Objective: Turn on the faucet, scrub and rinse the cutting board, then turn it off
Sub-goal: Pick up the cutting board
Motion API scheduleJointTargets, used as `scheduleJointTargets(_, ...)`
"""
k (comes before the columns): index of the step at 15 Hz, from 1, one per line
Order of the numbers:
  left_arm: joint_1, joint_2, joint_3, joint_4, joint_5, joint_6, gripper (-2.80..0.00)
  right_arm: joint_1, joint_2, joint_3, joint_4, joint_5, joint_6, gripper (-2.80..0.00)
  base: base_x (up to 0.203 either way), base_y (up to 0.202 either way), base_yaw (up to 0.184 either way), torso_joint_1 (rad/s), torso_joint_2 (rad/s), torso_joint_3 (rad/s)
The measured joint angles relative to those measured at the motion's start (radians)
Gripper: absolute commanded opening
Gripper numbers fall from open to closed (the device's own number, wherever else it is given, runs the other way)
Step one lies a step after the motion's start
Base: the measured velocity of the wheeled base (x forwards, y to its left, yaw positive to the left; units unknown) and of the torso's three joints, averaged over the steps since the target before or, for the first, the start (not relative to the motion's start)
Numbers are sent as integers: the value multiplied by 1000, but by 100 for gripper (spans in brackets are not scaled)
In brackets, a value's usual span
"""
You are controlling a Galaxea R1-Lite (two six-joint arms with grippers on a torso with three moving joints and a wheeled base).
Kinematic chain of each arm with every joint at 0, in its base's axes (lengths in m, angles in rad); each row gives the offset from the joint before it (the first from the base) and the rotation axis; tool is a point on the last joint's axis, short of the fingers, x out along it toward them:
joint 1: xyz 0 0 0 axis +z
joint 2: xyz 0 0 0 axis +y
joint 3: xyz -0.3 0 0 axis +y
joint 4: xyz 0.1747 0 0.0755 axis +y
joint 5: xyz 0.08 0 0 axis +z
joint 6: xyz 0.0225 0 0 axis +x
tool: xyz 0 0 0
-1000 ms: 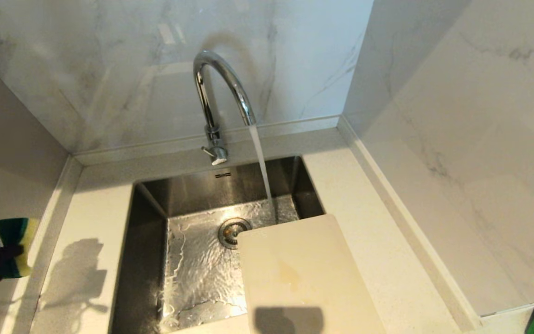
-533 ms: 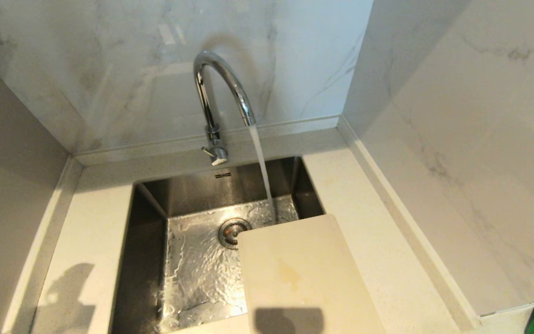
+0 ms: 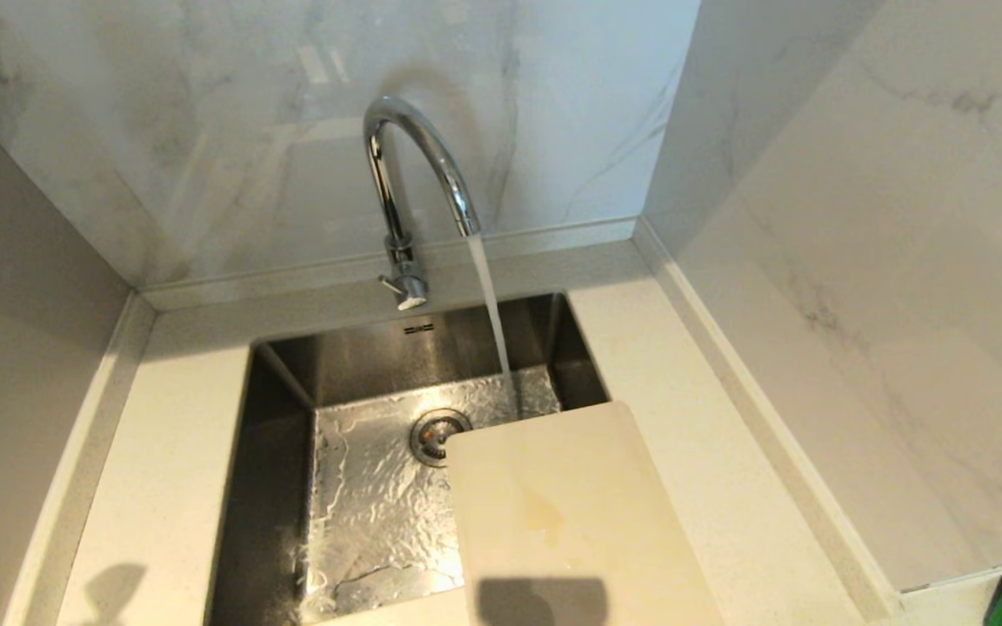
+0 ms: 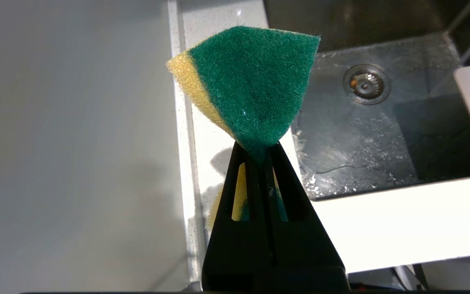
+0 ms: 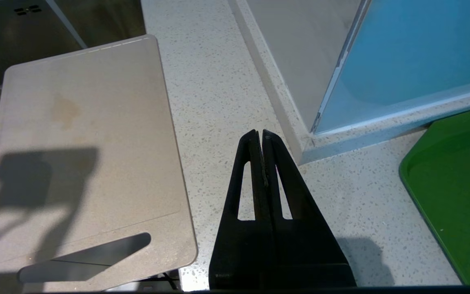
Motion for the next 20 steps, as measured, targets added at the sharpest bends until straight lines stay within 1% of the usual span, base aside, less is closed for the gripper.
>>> scheduleJointTargets(3, -11, -72, 1, 18, 9, 1, -280, 0, 0, 0, -1, 0, 0, -280, 0, 0, 0, 0, 0, 0)
scheduleJointTargets(5, -66, -92, 2, 24, 19, 16, -280, 0, 0, 0, -1, 0, 0, -280, 0, 0, 0, 0, 0, 0)
scheduleJointTargets(6, -81, -106, 15, 25, 21, 27, -280, 0, 0, 0, 0, 0, 0, -280, 0, 0, 0, 0, 0, 0)
scheduleJointTargets(9, -99, -165, 84, 21, 24, 52, -280, 0, 0, 0, -1, 0, 0, -280, 0, 0, 0, 0, 0, 0)
scheduleJointTargets(17, -120, -302, 301, 11, 15, 53, -280, 0, 0, 0, 0, 0, 0, -280, 0, 0, 0, 0, 0, 0)
scheduleJointTargets(20, -121, -347, 357, 8, 13, 49, -280, 0, 0, 0, 0, 0, 0, -280, 0, 0, 0, 0, 0, 0)
